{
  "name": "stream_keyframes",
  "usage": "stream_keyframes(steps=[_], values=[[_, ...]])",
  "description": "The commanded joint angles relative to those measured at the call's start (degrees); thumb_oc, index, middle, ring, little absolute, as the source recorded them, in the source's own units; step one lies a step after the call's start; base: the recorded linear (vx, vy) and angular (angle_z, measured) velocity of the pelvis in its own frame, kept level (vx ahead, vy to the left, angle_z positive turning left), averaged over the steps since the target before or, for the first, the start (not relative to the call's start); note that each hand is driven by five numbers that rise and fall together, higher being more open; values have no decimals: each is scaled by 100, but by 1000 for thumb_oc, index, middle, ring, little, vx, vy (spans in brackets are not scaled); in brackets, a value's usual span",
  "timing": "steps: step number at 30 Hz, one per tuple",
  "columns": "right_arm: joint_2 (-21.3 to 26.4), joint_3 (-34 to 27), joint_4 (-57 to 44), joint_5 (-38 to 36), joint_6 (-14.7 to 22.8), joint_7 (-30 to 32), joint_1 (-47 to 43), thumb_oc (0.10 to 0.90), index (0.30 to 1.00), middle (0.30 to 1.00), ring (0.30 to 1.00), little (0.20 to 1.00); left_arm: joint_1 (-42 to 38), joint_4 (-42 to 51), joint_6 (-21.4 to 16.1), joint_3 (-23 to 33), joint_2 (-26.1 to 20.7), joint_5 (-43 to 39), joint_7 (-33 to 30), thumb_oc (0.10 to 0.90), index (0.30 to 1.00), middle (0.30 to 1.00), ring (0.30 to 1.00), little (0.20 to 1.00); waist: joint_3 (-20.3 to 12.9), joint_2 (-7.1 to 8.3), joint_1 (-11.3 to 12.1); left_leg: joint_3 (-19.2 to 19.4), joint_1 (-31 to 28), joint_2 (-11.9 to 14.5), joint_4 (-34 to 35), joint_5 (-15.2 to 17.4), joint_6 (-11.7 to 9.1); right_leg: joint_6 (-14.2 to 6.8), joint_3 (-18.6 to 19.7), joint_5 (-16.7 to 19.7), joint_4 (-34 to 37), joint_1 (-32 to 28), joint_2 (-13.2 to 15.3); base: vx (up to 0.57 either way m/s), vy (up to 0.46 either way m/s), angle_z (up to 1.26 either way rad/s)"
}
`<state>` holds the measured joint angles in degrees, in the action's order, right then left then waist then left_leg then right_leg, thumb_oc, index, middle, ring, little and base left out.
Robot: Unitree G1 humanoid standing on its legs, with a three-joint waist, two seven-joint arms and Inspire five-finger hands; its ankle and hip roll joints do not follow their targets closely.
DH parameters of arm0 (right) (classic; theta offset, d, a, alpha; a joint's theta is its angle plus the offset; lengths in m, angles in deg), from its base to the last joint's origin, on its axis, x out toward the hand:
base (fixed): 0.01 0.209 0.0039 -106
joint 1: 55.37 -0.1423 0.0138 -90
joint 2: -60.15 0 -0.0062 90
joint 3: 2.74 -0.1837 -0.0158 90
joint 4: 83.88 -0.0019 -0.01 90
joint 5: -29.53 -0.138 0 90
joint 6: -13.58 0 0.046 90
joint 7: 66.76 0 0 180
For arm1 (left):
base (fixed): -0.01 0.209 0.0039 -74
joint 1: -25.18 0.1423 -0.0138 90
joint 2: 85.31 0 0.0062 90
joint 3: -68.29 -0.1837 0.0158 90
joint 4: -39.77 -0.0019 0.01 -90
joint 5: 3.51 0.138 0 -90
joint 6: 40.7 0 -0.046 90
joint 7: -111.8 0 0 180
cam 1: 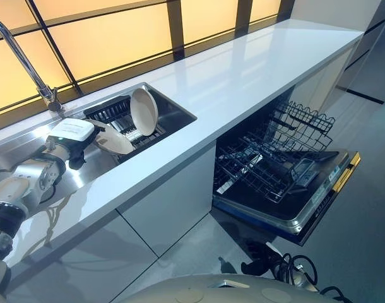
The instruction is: Pick up plates and place into dishwasher.
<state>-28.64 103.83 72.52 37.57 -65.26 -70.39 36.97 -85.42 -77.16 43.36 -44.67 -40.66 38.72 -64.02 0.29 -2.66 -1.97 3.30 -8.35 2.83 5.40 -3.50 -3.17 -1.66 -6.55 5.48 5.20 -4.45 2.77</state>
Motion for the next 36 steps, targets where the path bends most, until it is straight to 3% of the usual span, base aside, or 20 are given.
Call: stream_keyframes(steps=[1,8,12,20,29,36], values=[[295,260,-132,62,-30,11,-79,800,900,900,900,900,-1317,-479,487,321,-274,190,-112,800,900,900,900,900,128,-104,-118,296,32,-593,-107,738,392,-349,122,-621,-164,-142,-146,5,3,-4],[283,318,-139,7,-22,15,-85,800,900,900,900,900,-1461,-871,610,274,-183,171,-1168,800,900,900,900,900,130,-87,-147,297,45,-607,-91,727,394,-344,156,-608,-159,-128,-165,4,2,-2],[281,351,-241,-18,-68,3,-67,800,900,900,900,900,-1430,-1134,763,274,32,551,-1513,800,900,900,900,900,132,-66,-190,310,51,-617,-79,728,403,-342,211,-598,-162,-103,-184,10,3,-2],[289,370,-228,-32,-90,-5,-84,800,900,900,900,900,-1531,-1543,1003,-19,490,1390,-1590,800,900,900,900,900,137,-46,-311,331,49,-647,-82,754,435,-351,369,-585,-198,-48,-214,25,8,-5],[343,380,-125,-16,-19,-56,-130,800,900,900,900,900,-1658,-1828,995,-429,776,2106,-1701,800,900,900,900,900,171,-24,-406,248,53,-696,-133,787,488,-355,608,-576,-268,5,-254,32,5,-12],[310,435,-114,-5,-25,-49,-155,800,900,900,900,900,-1842,-1923,936,-473,948,1158,-2301,800,900,900,900,900,175,-11,-454,238,70,-709,-171,808,509,-352,743,-568,-290,35,-276,23,0,-10]])
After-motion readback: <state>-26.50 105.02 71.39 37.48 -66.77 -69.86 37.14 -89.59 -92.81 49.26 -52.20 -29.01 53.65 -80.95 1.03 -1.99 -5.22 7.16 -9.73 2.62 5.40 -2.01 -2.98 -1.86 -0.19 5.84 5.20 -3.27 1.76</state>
